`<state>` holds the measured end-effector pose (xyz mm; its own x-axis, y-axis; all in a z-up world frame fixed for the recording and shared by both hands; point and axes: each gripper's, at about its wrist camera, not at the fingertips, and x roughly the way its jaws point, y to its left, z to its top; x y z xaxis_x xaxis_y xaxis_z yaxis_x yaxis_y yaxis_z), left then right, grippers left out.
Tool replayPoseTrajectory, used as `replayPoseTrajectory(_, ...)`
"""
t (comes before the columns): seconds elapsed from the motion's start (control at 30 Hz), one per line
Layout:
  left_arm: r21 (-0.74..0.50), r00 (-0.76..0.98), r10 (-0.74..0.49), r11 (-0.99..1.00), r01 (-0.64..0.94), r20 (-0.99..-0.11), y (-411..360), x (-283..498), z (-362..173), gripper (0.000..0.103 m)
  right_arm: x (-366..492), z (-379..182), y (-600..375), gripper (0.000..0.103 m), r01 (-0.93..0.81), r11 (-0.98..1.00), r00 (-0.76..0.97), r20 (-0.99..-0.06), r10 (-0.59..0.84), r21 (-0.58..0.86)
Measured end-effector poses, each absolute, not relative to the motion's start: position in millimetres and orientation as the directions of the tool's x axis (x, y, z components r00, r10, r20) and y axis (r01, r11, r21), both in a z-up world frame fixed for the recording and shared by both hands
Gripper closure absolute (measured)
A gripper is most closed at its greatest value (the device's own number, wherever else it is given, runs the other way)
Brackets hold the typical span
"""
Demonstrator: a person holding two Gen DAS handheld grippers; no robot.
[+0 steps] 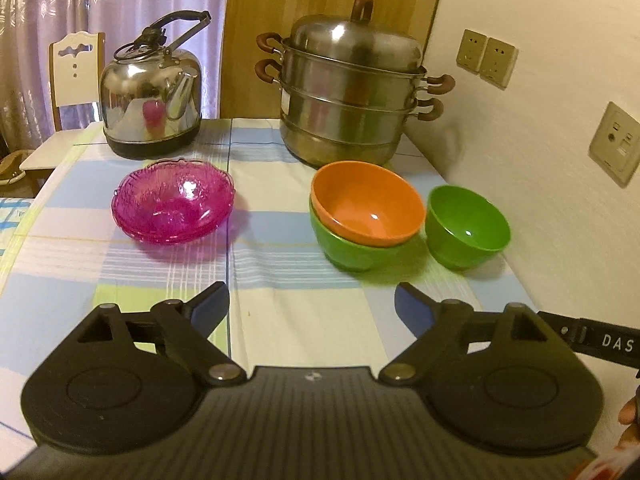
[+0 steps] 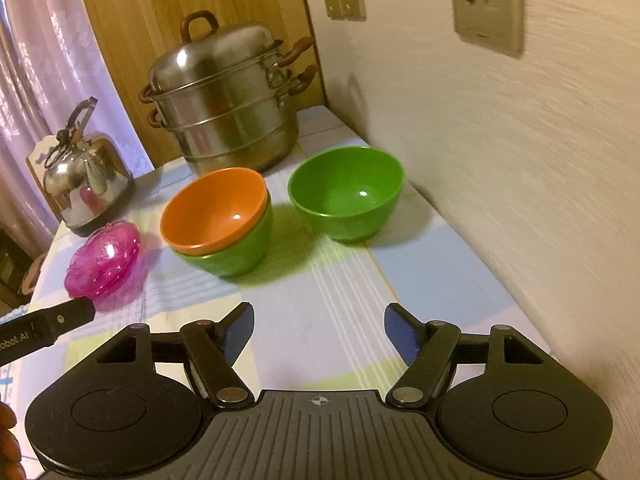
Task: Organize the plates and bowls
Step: 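Open both tools to release the orange bowl and pull back, then move both tools to the other green bowl by the wall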
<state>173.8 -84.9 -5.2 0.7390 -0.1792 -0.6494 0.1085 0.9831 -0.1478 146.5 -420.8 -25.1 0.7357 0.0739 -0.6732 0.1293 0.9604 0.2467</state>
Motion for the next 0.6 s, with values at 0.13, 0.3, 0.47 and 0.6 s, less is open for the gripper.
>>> replayPoseTrajectory(0.13, -0.147, 0.747, -0.187, 0.982, 0.120, -0.638, -91, 164, 1, 0.015, 134, -20, -428, 0.030, 0.143, 0.956, 0.737, -0.672, 0.070, 0.256)
replayPoseTrajectory(0.3, -0.151, 0.744, -0.207, 0.978, 0.143, -0.635, -100, 159, 5, 0.015, 127, -16, -436, 0.030, 0.161, 0.949, 0.744, -0.665, 0.064, 0.271)
replayPoseTrajectory(0.47, -0.155, 0.739, -0.218, 0.976, 0.155, -0.638, -105, 160, 4, 0.015, 127, -15, -443, 0.030, 0.173, 0.945, 0.749, -0.660, 0.056, 0.277)
replayPoseTrajectory(0.6, -0.148, 0.736, -0.222, 0.975, 0.166, -0.639, -110, 163, 3, 0.015, 131, -17, -448, 0.030, 0.186, 0.940, 0.747, -0.663, 0.054, 0.286)
